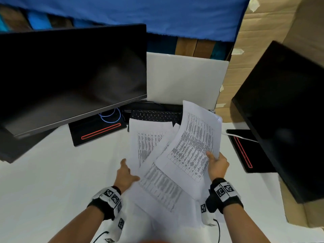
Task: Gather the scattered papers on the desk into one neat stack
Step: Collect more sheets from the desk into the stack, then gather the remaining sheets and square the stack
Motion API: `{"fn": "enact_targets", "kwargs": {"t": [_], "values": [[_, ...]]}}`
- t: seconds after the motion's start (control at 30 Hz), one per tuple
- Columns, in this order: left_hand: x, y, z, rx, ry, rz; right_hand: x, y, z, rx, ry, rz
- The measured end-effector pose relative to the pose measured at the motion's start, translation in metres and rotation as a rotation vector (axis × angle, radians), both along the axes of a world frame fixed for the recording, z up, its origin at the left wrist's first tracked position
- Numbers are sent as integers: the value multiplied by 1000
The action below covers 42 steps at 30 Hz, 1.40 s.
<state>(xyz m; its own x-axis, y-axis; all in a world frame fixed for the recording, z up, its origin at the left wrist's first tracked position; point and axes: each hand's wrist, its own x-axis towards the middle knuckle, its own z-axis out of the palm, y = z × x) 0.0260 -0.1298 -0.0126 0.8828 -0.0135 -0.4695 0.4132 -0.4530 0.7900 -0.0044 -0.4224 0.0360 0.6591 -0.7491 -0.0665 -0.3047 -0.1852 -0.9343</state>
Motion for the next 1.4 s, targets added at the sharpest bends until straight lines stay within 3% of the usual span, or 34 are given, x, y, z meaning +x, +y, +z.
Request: {"fn": "enact_targets", "kwargs": {"t": [0.13,0.3,0.43,0.53,0.73,0.9,1.03,1.27,1.4], "values": [[20,23,-5,26,-24,170,-2,-6,7,11,-3,-49],[27,17,3,11,153,-161,2,1,11,1,-19,-32],[29,9,8,171,86,-254,3,3,14,-43,-13,-2],[34,29,31,272,-93,-154,3,-9,18,-53,8,-55],[43,80,51,214,-366,167,2,-28,24,-128,37,-123],[50,100,48,-56,-438,372,4,-22,31,-158,46,-65],[54,97,61,-154,-463,427,8,-16,37,-165,61,-15],[56,50,98,-393,-590,288,18,8,58,-23,64,214],[50,17,110,-477,-499,60,24,26,76,136,-4,360]]}}
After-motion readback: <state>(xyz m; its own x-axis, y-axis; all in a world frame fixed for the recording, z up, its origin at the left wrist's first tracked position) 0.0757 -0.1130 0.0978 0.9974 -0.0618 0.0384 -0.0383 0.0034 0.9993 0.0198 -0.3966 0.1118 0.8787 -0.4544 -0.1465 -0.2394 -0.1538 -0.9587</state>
